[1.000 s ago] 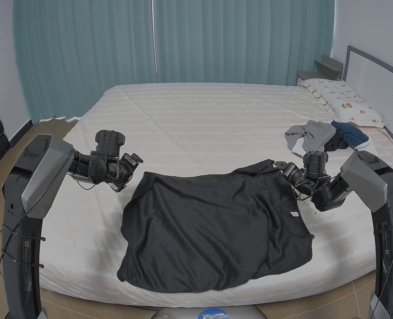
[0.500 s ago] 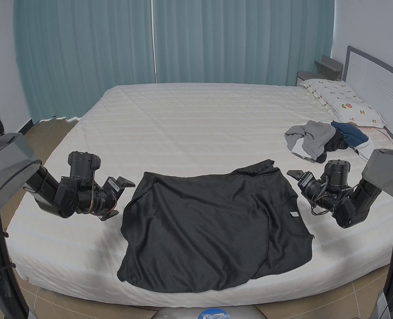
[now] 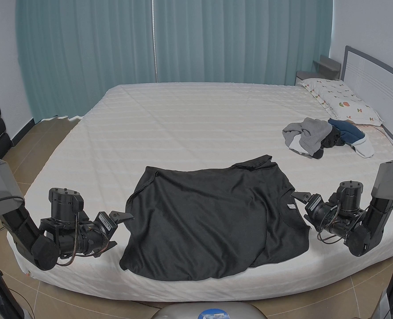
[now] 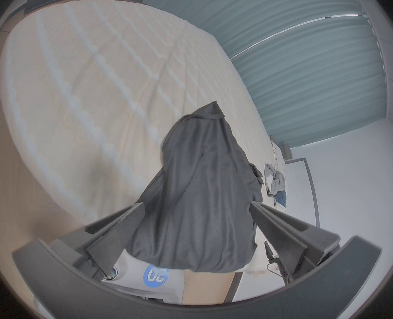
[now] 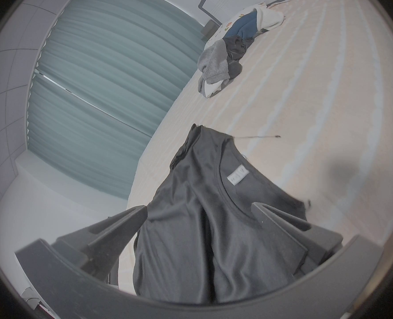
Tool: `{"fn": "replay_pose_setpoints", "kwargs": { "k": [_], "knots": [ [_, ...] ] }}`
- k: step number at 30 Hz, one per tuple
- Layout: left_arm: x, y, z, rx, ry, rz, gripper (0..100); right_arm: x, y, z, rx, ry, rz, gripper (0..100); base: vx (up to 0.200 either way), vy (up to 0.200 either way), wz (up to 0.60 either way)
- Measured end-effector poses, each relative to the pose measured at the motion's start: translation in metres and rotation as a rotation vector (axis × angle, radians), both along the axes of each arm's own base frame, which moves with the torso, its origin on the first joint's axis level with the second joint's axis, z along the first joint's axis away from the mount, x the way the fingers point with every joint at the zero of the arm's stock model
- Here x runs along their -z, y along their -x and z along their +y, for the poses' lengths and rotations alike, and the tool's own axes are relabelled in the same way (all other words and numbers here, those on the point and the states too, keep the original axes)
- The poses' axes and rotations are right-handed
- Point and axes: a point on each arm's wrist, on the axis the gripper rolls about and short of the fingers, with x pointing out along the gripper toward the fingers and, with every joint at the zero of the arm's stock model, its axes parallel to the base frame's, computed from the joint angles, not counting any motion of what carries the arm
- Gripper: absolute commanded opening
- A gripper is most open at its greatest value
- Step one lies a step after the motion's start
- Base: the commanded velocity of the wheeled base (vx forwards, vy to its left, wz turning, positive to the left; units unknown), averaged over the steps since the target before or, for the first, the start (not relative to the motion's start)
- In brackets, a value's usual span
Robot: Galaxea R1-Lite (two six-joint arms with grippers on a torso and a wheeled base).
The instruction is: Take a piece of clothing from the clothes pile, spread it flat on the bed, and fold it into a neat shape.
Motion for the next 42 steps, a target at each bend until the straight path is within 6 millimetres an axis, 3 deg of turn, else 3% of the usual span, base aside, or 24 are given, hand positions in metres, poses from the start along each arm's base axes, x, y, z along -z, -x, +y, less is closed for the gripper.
{"fn": "replay_pose_setpoints", "kwargs": {
  "k": [7,27,35,42],
  "knots": [
    [0.001,0.003,0.000,0.005,0.052,0.031,100,-0.001,0.004,0.001,-0.005,0.000,0.007,100,0.000,0.000,0.00],
    [-0.005,0.007,0.000,-0.004,0.068,0.018,100,-0.002,0.010,0.005,-0.020,0.003,0.013,100,0.000,-0.180,0.00],
    [-0.012,0.021,0.007,0.022,-0.056,-0.044,100,-0.001,0.014,0.011,-0.042,0.005,0.025,100,0.000,0.000,0.00],
    [-0.003,0.043,0.019,0.041,-0.161,-0.011,100,0.000,0.019,0.016,-0.060,0.008,0.034,100,0.000,0.000,0.00]
  ]
}}
